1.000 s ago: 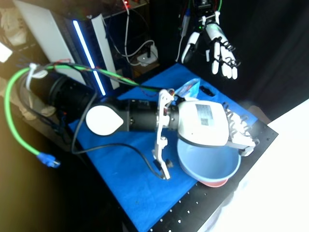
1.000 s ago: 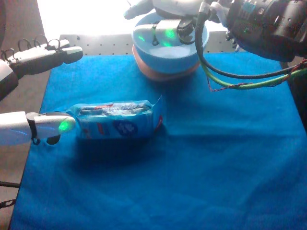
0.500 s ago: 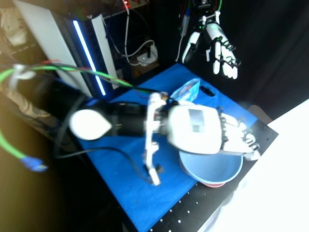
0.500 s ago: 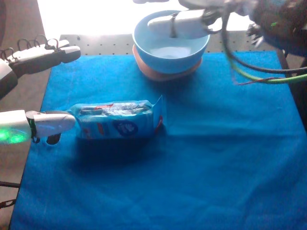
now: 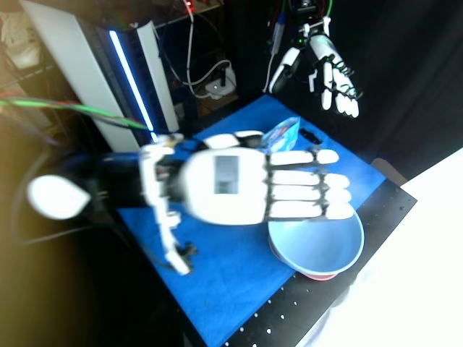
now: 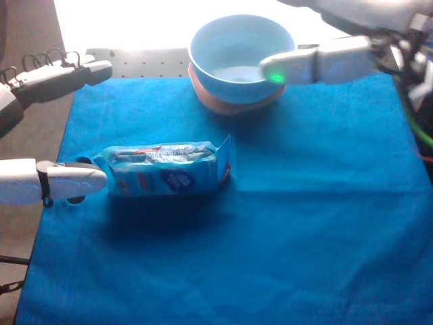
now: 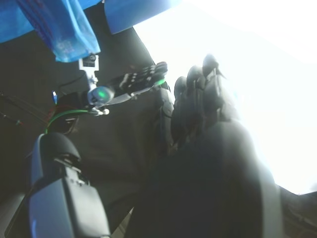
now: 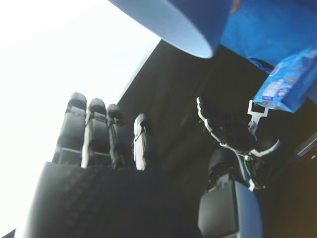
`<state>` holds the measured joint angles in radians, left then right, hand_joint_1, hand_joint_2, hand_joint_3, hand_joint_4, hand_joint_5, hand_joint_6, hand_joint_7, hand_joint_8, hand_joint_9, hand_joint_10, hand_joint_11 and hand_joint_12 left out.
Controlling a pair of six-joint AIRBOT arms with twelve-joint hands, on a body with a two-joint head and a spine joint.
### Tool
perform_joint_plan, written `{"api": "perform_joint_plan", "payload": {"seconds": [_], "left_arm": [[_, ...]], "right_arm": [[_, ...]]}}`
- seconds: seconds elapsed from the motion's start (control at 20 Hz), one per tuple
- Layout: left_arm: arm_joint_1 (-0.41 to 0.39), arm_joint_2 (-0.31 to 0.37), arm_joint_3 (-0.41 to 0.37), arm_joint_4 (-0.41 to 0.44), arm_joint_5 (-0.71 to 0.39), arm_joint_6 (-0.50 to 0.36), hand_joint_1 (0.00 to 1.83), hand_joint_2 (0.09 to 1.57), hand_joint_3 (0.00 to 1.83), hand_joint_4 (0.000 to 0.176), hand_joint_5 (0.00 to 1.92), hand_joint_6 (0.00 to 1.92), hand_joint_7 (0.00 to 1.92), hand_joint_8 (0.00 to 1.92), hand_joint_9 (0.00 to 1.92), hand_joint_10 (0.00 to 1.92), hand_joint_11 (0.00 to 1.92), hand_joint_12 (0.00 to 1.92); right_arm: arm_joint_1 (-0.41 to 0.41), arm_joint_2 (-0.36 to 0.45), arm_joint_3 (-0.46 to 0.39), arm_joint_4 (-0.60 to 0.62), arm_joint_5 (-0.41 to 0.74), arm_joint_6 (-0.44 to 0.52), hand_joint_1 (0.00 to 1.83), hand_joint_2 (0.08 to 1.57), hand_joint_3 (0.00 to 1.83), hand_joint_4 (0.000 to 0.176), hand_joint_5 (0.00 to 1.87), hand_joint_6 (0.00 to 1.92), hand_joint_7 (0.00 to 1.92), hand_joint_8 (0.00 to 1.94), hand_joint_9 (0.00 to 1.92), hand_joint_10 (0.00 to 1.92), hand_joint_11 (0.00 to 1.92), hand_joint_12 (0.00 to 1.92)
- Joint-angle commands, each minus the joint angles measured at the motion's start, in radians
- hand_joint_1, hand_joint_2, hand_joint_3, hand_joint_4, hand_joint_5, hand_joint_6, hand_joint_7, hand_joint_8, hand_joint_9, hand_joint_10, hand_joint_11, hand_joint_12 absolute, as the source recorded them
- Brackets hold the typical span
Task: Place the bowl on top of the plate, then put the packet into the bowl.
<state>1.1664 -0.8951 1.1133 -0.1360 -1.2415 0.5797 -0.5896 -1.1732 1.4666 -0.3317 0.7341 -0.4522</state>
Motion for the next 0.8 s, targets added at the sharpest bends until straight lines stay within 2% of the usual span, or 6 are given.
{"api": "perform_joint_plan", "payload": {"seconds": [0.0, 0.25, 0.3, 0.45, 0.5, 0.75], "left_arm": [[-0.01, -0.004, 0.005, -0.022, -0.123, -0.006, 0.76, 0.85, 0.0, 0.105, 0.23, 0.0, 0.12, 0.0, 0.07, 0.0, 0.0, 0.02], [-0.011, -0.012, 0.02, -0.032, -0.101, -0.004, 0.79, 0.84, 0.0, 0.129, 0.16, 0.0, 0.05, 0.0, 0.01, 0.0, 0.0, 0.02], [-0.014, -0.017, 0.025, -0.032, -0.078, -0.001, 0.8, 0.83, 0.0, 0.124, 0.15, 0.0, 0.04, 0.0, 0.0, 0.0, 0.0, 0.02], [-0.025, -0.04, 0.04, -0.03, -0.008, 0.017, 0.77, 0.81, 0.0, 0.17, 0.13, 0.0, 0.02, 0.0, 0.0, 0.0, 0.0, 0.0], [-0.034, -0.046, 0.044, -0.026, 0.001, 0.017, 0.74, 0.8, 0.0, 0.175, 0.12, 0.0, 0.01, 0.0, 0.0, 0.0, 0.0, 0.0], [-0.154, -0.127, 0.105, 0.065, 0.132, 0.016, 0.74, 0.73, 0.0, 0.176, 0.19, 0.02, 0.07, 0.0, 0.08, 0.01, 0.04, 0.03]], "right_arm": [[-0.006, 0.012, -0.014, 0.052, 0.159, -0.001, 0.28, 0.89, 0.0, 0.176, 0.0, 0.0, 0.0, 0.0, 0.0, 0.0, 0.0, 0.0], [-0.165, 0.139, -0.144, 0.168, 0.323, -0.001, 0.3, 0.88, 0.0, 0.176, 0.0, 0.0, 0.0, 0.0, 0.0, 0.0, 0.0, 0.0], [-0.202, 0.16, -0.168, 0.191, 0.356, -0.001, 0.32, 0.91, 0.01, 0.176, 0.0, 0.0, 0.0, 0.0, 0.0, 0.0, 0.0, 0.0], [-0.313, 0.225, -0.242, 0.253, 0.444, -0.001, 0.34, 0.93, 0.01, 0.176, 0.0, 0.0, 0.0, 0.0, 0.0, 0.0, 0.0, 0.0], [-0.332, 0.238, -0.257, 0.26, 0.462, -0.001, 0.38, 0.91, 0.0, 0.176, 0.0, 0.0, 0.0, 0.0, 0.0, 0.0, 0.0, 0.0], [-0.411, 0.275, -0.302, 0.299, 0.53, -0.001, 0.31, 0.91, 0.0, 0.176, 0.0, 0.0, 0.0, 0.0, 0.0, 0.0, 0.0, 0.0]]}}
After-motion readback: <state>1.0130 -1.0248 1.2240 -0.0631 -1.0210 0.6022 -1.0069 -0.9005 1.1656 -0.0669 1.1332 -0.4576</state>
